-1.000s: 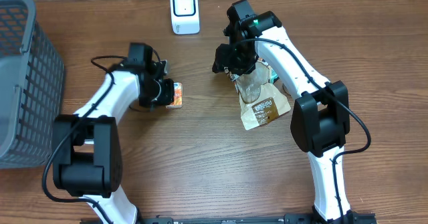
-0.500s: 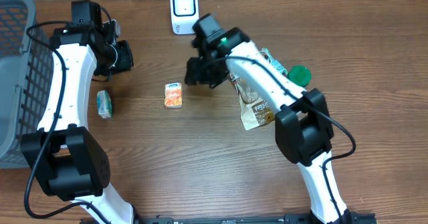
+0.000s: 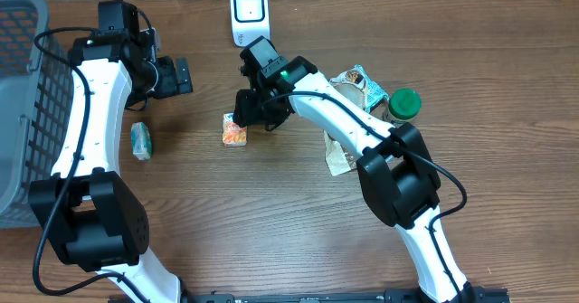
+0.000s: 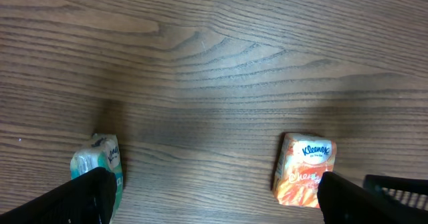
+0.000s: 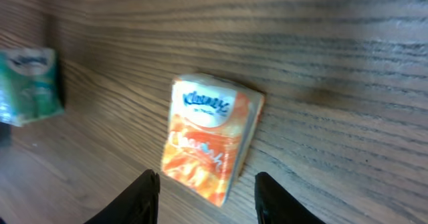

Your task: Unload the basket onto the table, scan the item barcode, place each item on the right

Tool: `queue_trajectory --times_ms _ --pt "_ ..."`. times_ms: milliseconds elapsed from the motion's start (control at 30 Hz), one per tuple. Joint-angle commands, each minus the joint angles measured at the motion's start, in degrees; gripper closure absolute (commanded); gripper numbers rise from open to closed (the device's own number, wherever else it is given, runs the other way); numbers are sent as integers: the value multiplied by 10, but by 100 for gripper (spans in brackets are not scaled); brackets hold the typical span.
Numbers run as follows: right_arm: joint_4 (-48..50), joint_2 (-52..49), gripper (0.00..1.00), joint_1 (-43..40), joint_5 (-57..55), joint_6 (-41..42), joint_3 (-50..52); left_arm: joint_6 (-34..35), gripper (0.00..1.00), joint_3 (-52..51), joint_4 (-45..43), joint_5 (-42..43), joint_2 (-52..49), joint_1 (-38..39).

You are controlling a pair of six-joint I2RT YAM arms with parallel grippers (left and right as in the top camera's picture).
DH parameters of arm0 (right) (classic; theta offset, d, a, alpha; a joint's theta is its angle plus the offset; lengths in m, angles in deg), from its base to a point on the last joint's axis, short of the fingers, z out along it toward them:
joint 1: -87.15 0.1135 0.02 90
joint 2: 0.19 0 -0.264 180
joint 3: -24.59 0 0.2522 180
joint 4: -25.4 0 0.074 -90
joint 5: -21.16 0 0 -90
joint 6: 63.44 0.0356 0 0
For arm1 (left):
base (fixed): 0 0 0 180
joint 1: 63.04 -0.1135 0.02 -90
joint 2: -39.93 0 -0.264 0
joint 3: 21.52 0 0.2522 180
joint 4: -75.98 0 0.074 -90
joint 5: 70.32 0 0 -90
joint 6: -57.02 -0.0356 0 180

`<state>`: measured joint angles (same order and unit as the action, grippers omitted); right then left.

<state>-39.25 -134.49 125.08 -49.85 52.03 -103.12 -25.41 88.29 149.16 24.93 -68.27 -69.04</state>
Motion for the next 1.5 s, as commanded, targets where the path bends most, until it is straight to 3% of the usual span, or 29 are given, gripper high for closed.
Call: queue_trajectory --times_ms 0,300,367,400,433,633,800,900,1033,1100,1467 --pt "8 -30 61 10 9 3 9 -1 1 6 1 -8 7 4" --pt "33 -41 63 18 -2 20 32 -1 0 6 1 -8 7 4" --pt "33 -43 73 18 -2 20 32 -1 0 6 1 -8 7 4" --pt "33 -43 91 18 -2 20 32 -1 0 6 1 -8 7 4" --pt "34 -43 95 18 -2 20 31 -1 0 6 1 -8 7 4" --pt "-17 -25 96 4 31 -5 -3 -1 0 6 1 -8 7 4" --pt "-64 40 96 -44 213 -76 -25 -1 1 6 1 -8 7 4" --pt "-64 86 96 -89 384 -130 -25 -1 0 6 1 -8 7 4" --pt "-64 113 96 -139 547 -144 -25 -1 0 6 1 -8 7 4" --pt "-64 113 96 -162 692 -167 -25 -1 0 6 1 -8 7 4" --pt "-89 116 96 -198 709 -151 -25 -1 1 6 1 -8 7 4"
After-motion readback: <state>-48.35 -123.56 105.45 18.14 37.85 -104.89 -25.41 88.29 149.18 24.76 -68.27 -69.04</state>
